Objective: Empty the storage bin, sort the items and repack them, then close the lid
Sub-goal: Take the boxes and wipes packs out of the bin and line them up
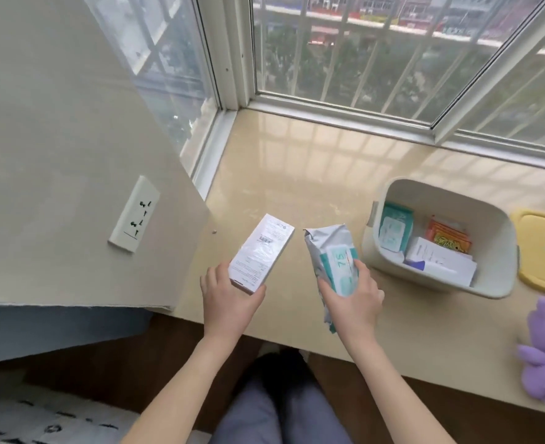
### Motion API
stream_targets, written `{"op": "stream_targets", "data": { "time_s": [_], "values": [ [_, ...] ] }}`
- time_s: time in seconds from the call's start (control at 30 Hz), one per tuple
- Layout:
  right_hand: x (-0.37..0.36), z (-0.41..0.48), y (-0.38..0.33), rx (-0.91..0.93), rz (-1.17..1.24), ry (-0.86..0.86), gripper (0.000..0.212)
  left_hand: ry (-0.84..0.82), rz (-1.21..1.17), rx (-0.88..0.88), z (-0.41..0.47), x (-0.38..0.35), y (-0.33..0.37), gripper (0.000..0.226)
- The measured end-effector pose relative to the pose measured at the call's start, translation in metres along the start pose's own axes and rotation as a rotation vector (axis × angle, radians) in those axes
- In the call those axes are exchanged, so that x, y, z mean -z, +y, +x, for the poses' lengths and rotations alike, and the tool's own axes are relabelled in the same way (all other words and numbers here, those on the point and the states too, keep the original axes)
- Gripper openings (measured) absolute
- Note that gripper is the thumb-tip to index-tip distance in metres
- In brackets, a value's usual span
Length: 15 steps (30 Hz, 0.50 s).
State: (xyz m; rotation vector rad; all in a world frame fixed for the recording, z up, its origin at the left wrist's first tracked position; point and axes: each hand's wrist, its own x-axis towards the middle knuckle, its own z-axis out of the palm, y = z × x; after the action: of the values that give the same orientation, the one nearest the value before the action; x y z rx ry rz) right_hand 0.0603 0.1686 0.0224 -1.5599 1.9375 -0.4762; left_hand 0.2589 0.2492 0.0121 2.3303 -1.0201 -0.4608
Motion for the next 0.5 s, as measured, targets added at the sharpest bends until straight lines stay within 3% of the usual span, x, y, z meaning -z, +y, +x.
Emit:
{"op": "stream_targets", "data": {
  "time_s": [0.27,0.5],
  "values": [
    [-0.124,0.053,0.060,-0.137,-0.189,-0.029,0.082,-0.016,-0.009,0.159,0.026,-0.111,-0.066,0.070],
    [-0.180,0.060,0.086,-0.180,-0.330,0.034,0.083,-0.021,0.086,0.229,0.025,-0.171,-0.092,0.079]
  ]
}}
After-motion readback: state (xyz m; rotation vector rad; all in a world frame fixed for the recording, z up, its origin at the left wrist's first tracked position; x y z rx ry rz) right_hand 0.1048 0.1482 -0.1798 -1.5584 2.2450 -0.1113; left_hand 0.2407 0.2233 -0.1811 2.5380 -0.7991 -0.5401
